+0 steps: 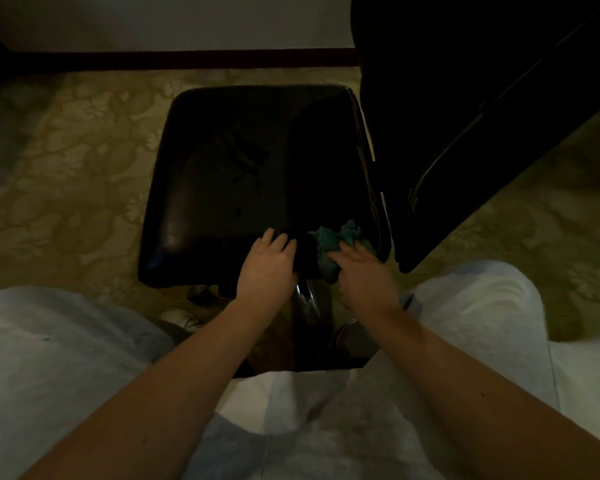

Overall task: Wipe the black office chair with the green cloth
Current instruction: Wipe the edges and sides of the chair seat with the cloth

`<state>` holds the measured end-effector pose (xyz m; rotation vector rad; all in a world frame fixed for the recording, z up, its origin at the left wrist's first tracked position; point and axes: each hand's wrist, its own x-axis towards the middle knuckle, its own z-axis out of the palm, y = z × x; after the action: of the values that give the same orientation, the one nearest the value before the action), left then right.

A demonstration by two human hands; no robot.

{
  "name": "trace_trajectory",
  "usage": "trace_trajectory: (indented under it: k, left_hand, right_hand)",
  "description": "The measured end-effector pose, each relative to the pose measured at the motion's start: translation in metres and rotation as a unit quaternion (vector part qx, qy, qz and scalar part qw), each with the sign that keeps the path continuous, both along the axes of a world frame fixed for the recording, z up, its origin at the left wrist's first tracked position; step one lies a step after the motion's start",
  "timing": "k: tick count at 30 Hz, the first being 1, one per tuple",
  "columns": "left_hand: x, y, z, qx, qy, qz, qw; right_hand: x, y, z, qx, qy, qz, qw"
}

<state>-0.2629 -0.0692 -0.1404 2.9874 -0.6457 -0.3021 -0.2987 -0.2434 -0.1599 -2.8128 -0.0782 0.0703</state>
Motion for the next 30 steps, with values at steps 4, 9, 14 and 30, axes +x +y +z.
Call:
trace_trajectory:
  k: [4, 9, 14, 30]
  left_hand:
    - [0.003, -0.007, -0.006, 0.002, 0.017, -0.010, 1.000]
    - [0.007, -0.003, 0.002, -0.019, 0.036, -0.006, 0.999]
    - [0.006, -0.006, 0.003, -0.024, 0.042, 0.001, 0.999]
    - [0.007, -0.005, 0.001, -0.024, 0.048, -0.004, 0.999]
  right_hand:
    - [0.003, 0.007, -0.010, -0.014, -0.010, 0.055, 0.998]
    - [-0.001, -0.014, -0.003, -0.002, -0.027, 0.042, 0.999]
    - [-0.005, -0.023, 0.006, 0.028, -0.028, -0.030, 0.999]
    - [0.000, -0.022, 0.012, 0.034, 0.011, -0.047, 0.998]
